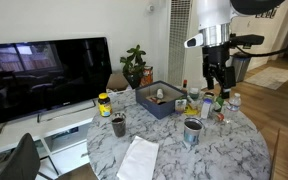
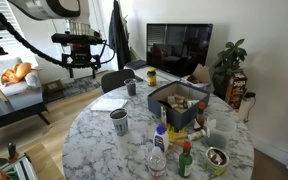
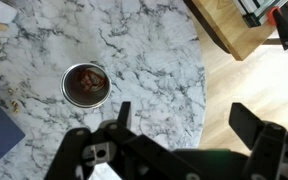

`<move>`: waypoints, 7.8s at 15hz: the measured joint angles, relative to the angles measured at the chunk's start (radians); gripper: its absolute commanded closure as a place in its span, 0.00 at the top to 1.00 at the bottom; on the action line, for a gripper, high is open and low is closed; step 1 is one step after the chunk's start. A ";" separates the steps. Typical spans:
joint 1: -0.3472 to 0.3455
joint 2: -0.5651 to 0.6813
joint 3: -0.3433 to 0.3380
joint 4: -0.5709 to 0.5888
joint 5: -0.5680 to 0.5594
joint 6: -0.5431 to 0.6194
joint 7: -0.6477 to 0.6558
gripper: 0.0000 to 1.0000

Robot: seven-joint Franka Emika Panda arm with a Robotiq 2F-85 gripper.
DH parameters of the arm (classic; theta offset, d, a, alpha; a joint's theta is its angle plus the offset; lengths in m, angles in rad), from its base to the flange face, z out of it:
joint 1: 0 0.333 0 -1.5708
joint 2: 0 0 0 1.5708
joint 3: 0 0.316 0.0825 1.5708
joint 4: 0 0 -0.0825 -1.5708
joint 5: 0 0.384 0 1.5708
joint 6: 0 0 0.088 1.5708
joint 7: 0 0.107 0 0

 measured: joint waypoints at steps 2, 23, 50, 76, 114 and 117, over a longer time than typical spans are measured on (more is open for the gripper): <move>-0.004 -0.012 -0.004 0.002 0.000 0.000 0.000 1.00; -0.181 0.359 -0.045 -0.033 0.171 0.542 0.172 1.00; -0.193 0.545 0.100 -0.005 0.158 0.636 0.156 1.00; -0.348 0.586 0.216 0.026 0.247 0.707 0.050 0.02; -0.501 0.596 -0.111 0.102 1.523 -0.673 -1.081 0.02; -0.499 0.631 -0.126 0.094 1.644 -0.747 -1.081 0.02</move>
